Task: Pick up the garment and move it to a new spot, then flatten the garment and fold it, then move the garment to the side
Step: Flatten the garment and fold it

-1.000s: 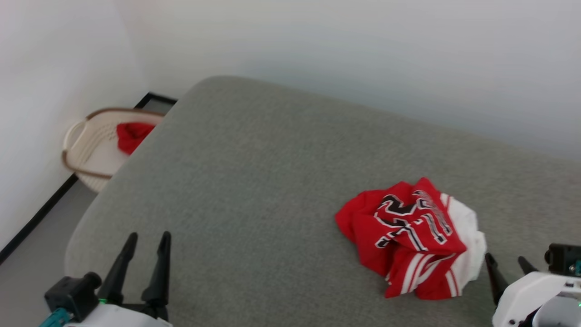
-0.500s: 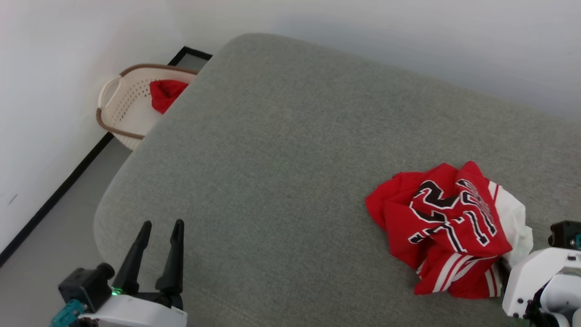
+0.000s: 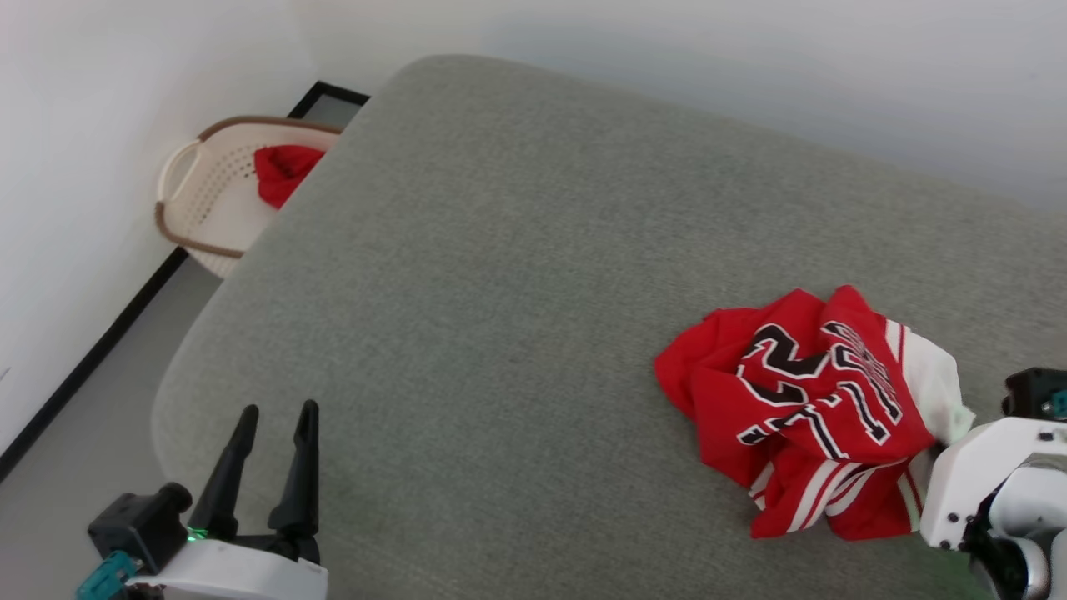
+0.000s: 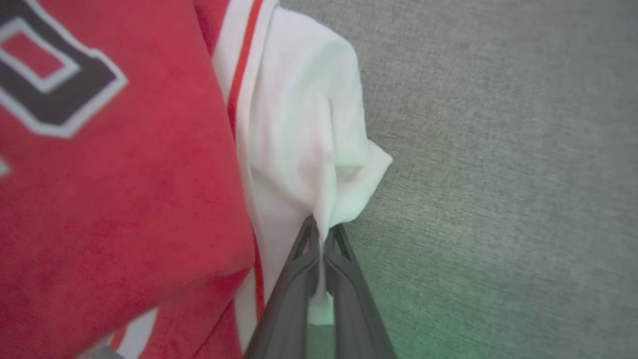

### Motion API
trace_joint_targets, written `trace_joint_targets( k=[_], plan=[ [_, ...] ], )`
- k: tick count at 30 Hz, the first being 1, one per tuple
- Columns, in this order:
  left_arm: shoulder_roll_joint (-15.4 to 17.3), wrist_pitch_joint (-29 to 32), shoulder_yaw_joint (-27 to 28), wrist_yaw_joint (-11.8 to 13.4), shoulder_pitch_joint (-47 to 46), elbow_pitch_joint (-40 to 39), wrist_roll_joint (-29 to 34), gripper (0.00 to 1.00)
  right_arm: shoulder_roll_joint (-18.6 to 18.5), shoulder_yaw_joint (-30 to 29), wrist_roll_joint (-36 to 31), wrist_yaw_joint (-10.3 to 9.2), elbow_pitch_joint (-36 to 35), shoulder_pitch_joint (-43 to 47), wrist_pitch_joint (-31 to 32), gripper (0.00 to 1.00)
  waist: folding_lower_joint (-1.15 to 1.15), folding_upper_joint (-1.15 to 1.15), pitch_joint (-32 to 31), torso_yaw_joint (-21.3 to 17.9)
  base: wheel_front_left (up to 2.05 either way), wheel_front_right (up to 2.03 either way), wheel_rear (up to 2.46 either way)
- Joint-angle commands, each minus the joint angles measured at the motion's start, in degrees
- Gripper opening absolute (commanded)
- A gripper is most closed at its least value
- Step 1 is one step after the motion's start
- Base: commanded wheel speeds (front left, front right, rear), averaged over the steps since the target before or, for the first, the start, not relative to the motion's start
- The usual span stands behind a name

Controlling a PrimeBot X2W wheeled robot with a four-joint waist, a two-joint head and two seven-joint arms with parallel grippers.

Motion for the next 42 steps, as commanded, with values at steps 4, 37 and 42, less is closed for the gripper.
trace_joint_targets(
  k=[4,37,42],
  plan=[
    [0.53,-0.05,0.62,-0.38,0.62,-0.42,0.39,1.00,-0.91,-1.25,0.68,-0.03,-1.85,-0.99,-0.25,0.00,0.00,0.00,-1.83,-2.96,0.00,0.00,0.00],
    [4.08,0.68,-0.72,-0.36,1.07,-1.43,-0.90,1.00,-5.55,-16.80,-2.55,-0.03,2.29,2.86,-4.03,1.00,0.00,0.00,-5.08,-14.68,0.00,0.00,0.00],
    [5.05,1.76,-1.38,-0.35,0.76,-2.23,-1.09,1.00,-5.52,-14.50,-1.65,-0.03,3.49,1.80,-5.86,1.00,0.00,0.00,-5.77,-15.81,0.00,0.00,0.00]
  ],
)
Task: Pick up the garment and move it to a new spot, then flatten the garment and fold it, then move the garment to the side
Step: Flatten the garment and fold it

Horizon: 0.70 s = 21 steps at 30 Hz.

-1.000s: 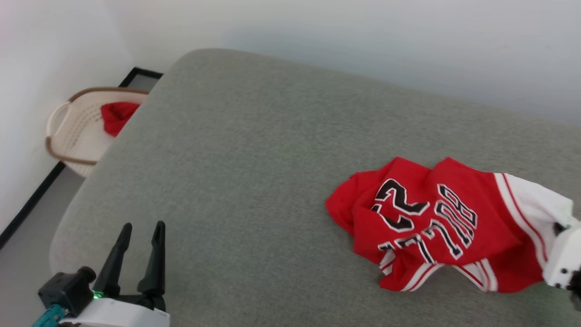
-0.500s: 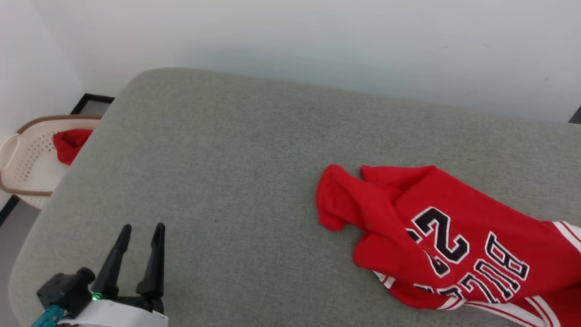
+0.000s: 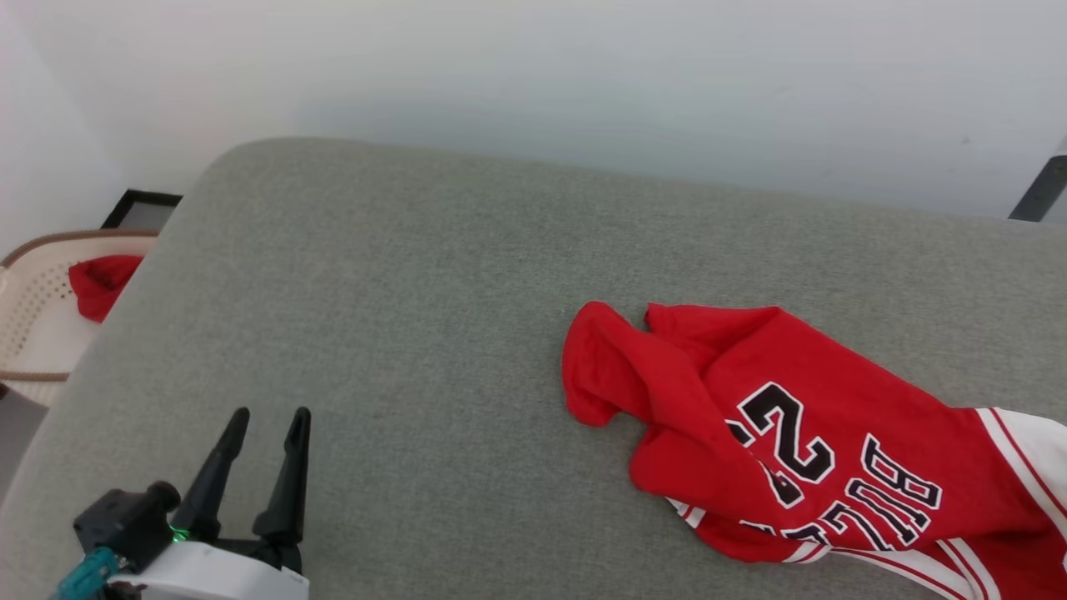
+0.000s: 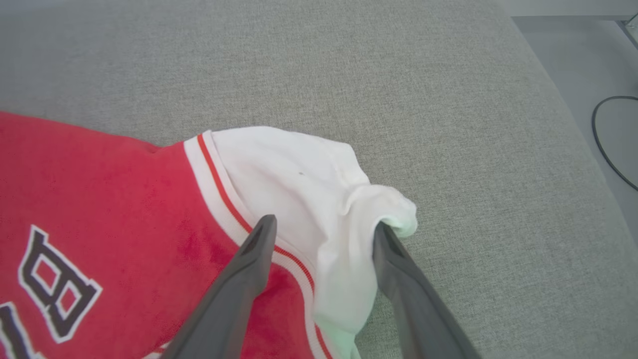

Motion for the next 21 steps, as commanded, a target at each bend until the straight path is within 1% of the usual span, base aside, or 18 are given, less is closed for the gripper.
trace_joint_targets(
  k=[1,8,16,21],
  plan=[
    [0.61,0.30,0.03,-0.18,-0.53,-0.47,-0.38,1.00,0.00,0.51,0.52,-0.03,-0.13,-0.41,-0.69,1.00,0.00,0.00,-0.54,-0.73,0.00,0.00,0.00],
    [2.64,4.16,-0.28,-0.01,-1.65,-4.26,-1.59,1.00,1.02,3.86,3.24,-0.03,-4.72,1.07,-3.96,1.00,0.00,0.00,-2.07,-3.93,0.00,0.00,0.00],
    [5.27,12.43,-0.34,1.04,-4.20,-9.65,-3.73,1.00,3.30,9.98,6.86,-0.03,-12.76,3.93,-10.33,1.00,0.00,0.00,-3.04,-9.11,0.00,0.00,0.00],
    [6.44,18.45,-0.52,1.80,-6.50,-12.87,-6.37,1.00,4.59,13.59,8.96,-0.03,-16.47,5.75,-14.66,1.00,0.00,0.00,-2.71,-12.62,0.00,0.00,0.00]
  ],
)
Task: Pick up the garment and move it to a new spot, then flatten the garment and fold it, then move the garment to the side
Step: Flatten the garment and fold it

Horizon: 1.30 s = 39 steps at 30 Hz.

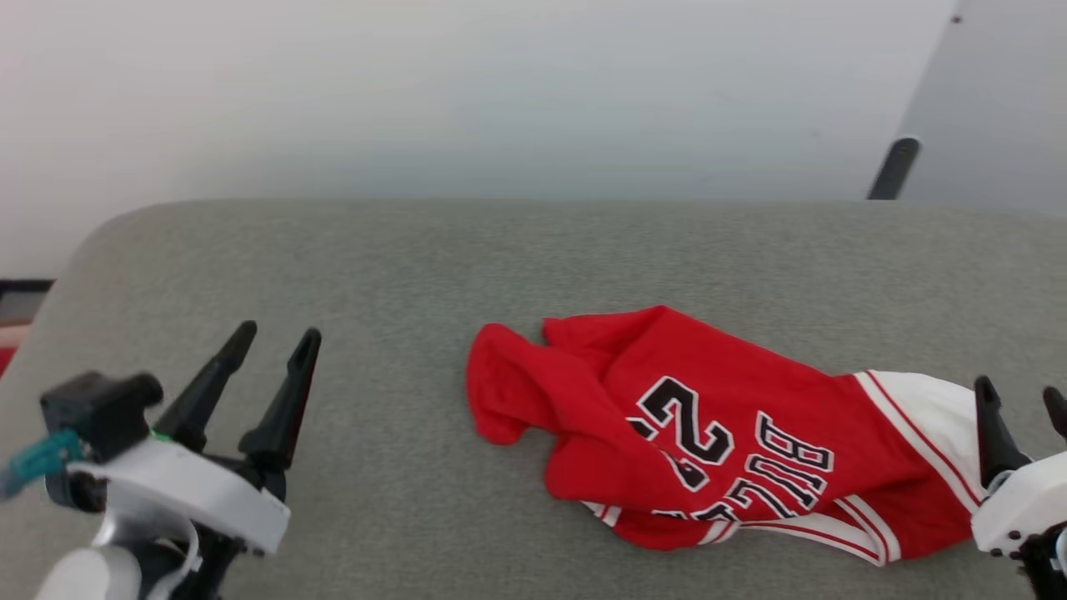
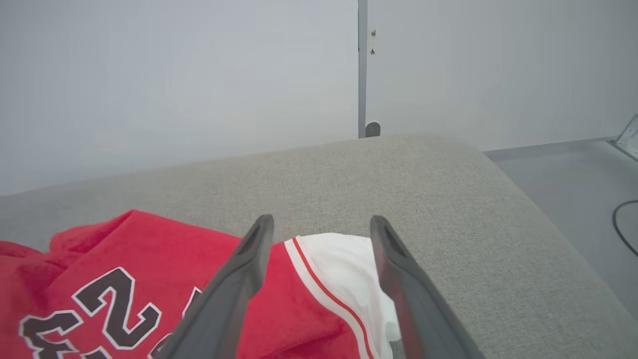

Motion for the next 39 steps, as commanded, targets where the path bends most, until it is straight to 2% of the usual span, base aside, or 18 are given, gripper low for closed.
trace_joint_targets(
  k=[1,4,10,19,24,30,39],
  plan=[
    [0.18,2.15,0.11,0.66,-1.05,-0.61,-1.51,1.00,0.38,1.02,0.79,-0.03,-0.91,1.03,-1.31,1.00,0.00,0.00,0.07,-3.26,0.00,0.00,0.00],
    [0.34,5.71,0.14,1.52,-2.51,-1.49,-3.79,1.00,0.64,2.16,1.18,-0.03,-1.86,1.40,-2.68,1.00,0.00,0.00,0.37,-4.51,0.00,0.00,0.00],
    [1.65,18.74,-1.65,4.38,-8.36,-3.10,-8.78,1.00,1.13,4.86,2.53,-0.03,-3.75,2.03,-4.25,1.00,0.00,0.00,1.96,-7.73,0.00,0.00,0.00],
    [1.35,37.73,-8.12,10.43,-17.43,-1.97,-13.50,1.00,1.24,7.80,5.41,-0.03,-4.15,1.86,-6.19,1.00,0.00,0.00,4.45,-11.31,0.00,0.00,0.00],
    [1.32,45.26,-11.07,13.82,-19.73,-0.27,-14.08,1.00,1.23,9.47,7.11,-0.03,-3.33,1.97,-8.27,1.00,0.00,0.00,6.01,-13.11,0.00,0.00,0.00],
    [2.05,51.41,-13.82,17.04,-21.21,2.49,-13.26,1.00,1.25,11.68,7.90,-0.03,-2.31,0.82,-11.25,1.00,0.00,0.00,7.72,-15.02,0.00,0.00,0.00],
    [1.65,54.02,-15.94,19.25,-22.15,8.11,-11.95,1.00,1.24,16.12,7.39,-0.03,-1.29,-0.69,-16.94,1.00,0.00,0.00,9.58,-17.16,0.00,0.00,0.00]
  ],
)
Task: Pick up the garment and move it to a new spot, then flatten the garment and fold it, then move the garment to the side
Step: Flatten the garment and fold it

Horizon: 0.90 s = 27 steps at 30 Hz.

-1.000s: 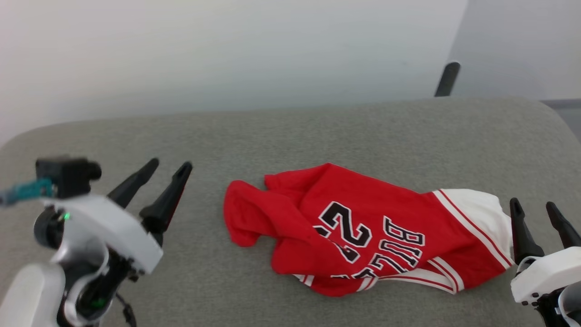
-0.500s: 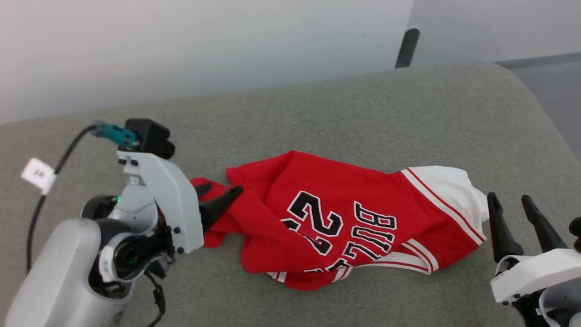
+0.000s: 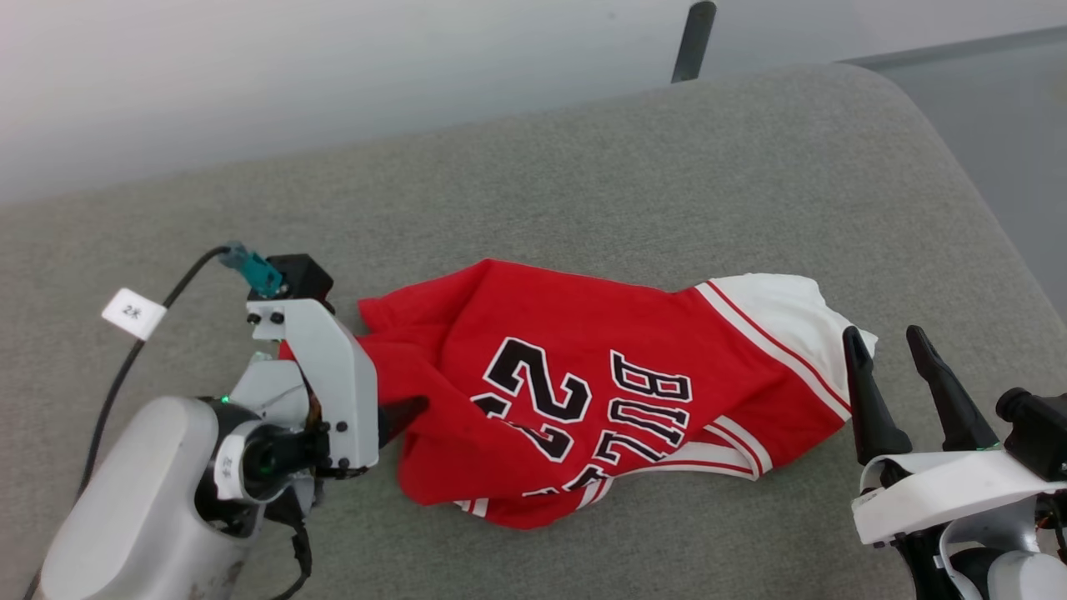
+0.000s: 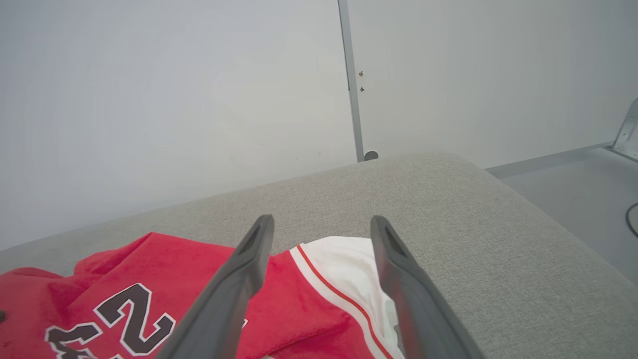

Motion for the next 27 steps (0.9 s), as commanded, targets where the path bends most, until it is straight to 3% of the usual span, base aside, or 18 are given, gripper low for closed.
trace_joint_targets(
  k=[1,6,7,8,9,17,23,27],
  plan=[
    [-0.34,-0.16,0.18,0.37,-0.61,0.61,-0.12,1.00,0.14,0.42,0.39,-0.03,0.21,-0.52,-0.63,1.00,0.00,0.00,0.65,-0.66,0.00,0.00,0.00],
    [-1.16,-0.77,-0.01,0.48,-0.97,4.67,-0.09,1.00,0.14,0.96,0.96,-0.03,1.11,-1.42,-2.10,1.00,0.00,0.00,1.58,-1.32,0.00,0.00,0.00],
    [-1.47,-1.24,0.21,0.11,-1.19,5.33,-0.47,0.80,0.14,1.08,1.05,-0.03,1.22,-1.59,-2.28,1.00,0.00,0.00,1.77,-1.47,0.00,0.00,0.00],
    [-1.82,-1.72,0.64,-0.14,-1.42,6.13,-0.89,0.27,0.14,1.19,1.15,-0.04,1.38,-1.68,-2.50,1.00,0.00,0.00,1.95,-1.60,0.00,0.00,0.00],
    [-1.88,-1.75,0.64,-0.57,-1.47,6.85,-1.10,0.00,0.14,1.26,1.39,-0.04,1.65,-1.79,-2.67,1.00,0.00,0.00,2.07,-1.72,0.00,0.00,0.00],
    [0.50,-0.72,0.12,-2.59,-4.59,7.31,0.06,0.00,0.14,1.68,1.77,-0.04,2.10,-1.87,-3.64,1.00,0.00,0.00,2.22,-2.16,0.00,0.00,0.00],
    [-0.34,-0.51,-0.54,-3.96,-10.03,5.79,0.81,0.00,0.13,2.30,1.94,-0.04,2.05,-1.80,-3.70,1.00,0.00,0.00,2.20,-2.52,0.00,0.00,0.00],
    [-1.94,-2.31,-1.61,-6.46,-14.58,6.85,1.76,0.00,0.14,2.97,2.22,-0.04,2.18,-2.19,-3.75,1.00,0.00,0.00,2.47,-3.07,0.00,0.00,0.00]
  ],
)
